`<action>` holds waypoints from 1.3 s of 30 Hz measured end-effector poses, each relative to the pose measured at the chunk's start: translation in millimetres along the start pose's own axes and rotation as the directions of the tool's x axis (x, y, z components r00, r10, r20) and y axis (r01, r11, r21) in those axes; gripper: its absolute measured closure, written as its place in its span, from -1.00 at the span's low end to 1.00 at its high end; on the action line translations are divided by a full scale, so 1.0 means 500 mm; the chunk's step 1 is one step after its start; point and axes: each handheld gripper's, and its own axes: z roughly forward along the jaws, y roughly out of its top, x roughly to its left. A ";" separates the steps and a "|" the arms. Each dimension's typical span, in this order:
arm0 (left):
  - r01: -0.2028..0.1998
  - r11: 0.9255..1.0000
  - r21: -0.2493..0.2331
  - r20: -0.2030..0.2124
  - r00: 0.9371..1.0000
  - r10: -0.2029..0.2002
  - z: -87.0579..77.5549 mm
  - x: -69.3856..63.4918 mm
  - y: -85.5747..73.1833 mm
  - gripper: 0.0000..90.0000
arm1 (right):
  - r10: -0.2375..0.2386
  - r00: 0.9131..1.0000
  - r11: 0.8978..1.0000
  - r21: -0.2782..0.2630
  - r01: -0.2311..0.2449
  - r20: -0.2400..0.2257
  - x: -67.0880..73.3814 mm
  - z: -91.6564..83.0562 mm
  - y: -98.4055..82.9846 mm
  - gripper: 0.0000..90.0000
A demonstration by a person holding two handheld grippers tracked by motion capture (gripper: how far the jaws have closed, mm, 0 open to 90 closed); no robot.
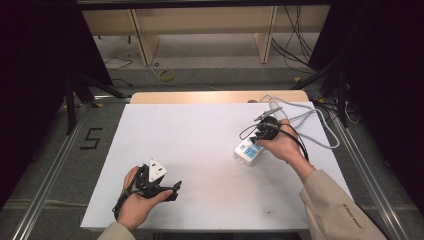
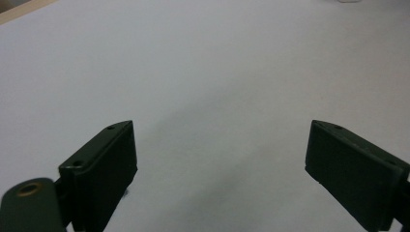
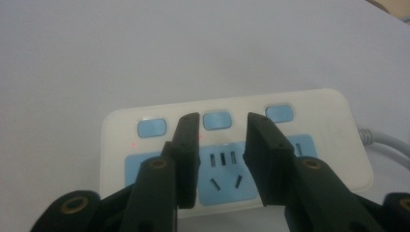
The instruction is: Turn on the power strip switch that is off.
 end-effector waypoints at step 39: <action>0.006 1.000 -0.005 0.016 1.000 -0.006 -0.004 -0.008 -0.001 -0.76 | 0.073 0.995 0.940 -0.328 -0.093 -0.072 0.053 -0.196 -0.294 -0.12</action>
